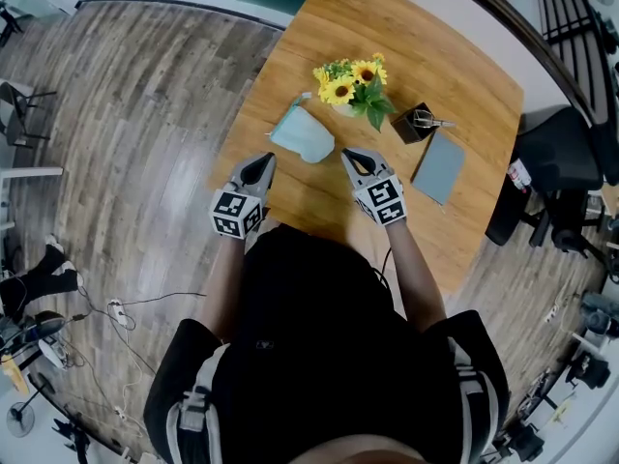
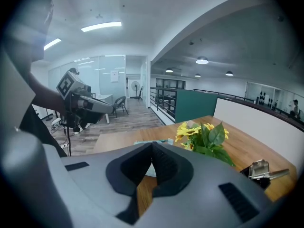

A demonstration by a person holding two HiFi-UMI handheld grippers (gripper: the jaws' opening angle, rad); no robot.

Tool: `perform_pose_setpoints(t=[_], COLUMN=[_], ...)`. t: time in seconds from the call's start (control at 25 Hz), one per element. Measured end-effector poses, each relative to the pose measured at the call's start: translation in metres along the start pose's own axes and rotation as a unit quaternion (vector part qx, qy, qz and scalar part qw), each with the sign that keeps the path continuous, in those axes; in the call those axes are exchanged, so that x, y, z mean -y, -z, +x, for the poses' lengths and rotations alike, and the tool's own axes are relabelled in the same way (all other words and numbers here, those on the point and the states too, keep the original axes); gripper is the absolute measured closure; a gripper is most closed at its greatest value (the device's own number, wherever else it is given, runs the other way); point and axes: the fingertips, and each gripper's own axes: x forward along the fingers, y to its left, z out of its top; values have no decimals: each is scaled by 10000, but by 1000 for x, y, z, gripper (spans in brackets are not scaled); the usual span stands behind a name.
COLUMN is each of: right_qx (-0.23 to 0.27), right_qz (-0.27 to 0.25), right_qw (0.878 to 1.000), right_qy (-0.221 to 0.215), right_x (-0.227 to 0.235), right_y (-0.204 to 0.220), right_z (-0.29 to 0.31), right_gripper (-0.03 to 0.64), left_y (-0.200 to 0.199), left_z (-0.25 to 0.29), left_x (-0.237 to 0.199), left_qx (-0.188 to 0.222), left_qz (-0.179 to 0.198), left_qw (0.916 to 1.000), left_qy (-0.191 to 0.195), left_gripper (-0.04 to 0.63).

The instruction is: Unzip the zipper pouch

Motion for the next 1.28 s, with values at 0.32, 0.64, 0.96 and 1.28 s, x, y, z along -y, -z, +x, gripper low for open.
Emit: perform_pose_setpoints(t=[0.32, 0.64, 0.96, 1.28], right_qx=[-284, -549, -820, -902], right_qz=[87, -22, -264, -335], right_qw=[9996, 9984, 9961, 9951], right_qy=[-29, -123, -204, -224], right_x=[-6, -16, -23, -24], right_y=[18, 28, 34, 35], right_z=[7, 16, 20, 16], right_gripper=[614, 614, 614, 612], left_y=[25, 51, 87, 113], left_z=[8, 15, 35, 54], left_x=[-8, -20, -33, -47], left_qx=[-205, -351, -697, -857], left_qz=[-223, -584, -869, -1347], left_qw=[9995, 9976, 9935, 9870], left_qy=[79, 142, 212, 208], left_gripper=[594, 594, 594, 564])
